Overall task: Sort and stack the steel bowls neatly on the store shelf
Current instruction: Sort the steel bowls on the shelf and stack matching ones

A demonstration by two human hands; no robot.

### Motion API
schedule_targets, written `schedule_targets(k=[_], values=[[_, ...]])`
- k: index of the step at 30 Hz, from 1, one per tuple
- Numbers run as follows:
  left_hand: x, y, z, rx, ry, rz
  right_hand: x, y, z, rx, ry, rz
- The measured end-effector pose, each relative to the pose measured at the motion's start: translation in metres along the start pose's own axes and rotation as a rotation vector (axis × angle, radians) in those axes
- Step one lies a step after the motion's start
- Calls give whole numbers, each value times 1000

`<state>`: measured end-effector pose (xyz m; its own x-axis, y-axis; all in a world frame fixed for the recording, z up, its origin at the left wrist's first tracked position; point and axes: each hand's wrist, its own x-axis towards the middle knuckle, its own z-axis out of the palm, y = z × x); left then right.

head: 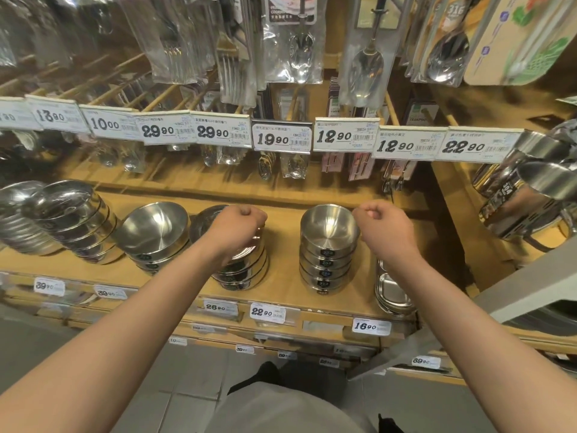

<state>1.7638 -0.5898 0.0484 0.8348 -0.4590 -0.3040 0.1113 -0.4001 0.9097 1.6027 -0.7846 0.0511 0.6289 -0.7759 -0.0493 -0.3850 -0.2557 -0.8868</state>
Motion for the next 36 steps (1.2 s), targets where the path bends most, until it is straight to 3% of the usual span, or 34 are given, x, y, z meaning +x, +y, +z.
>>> schedule_targets(k=[7,14,18,26,36], values=[[-27,-8,-47,-52,86,-30,-32,-37,54,73,-248,-79],[-36,-30,-103,-50,160,-66,-56,-26,126,-17,-409,0],[-33,-43,-136,-78,190,-89,-46,-25,155,-128,-373,-17],[-2,-66,-188,-65,119,-112,-16,-32,191,-390,-175,197],[48,-60,-145,258,-138,26,-26,-55,203,-530,-37,212]])
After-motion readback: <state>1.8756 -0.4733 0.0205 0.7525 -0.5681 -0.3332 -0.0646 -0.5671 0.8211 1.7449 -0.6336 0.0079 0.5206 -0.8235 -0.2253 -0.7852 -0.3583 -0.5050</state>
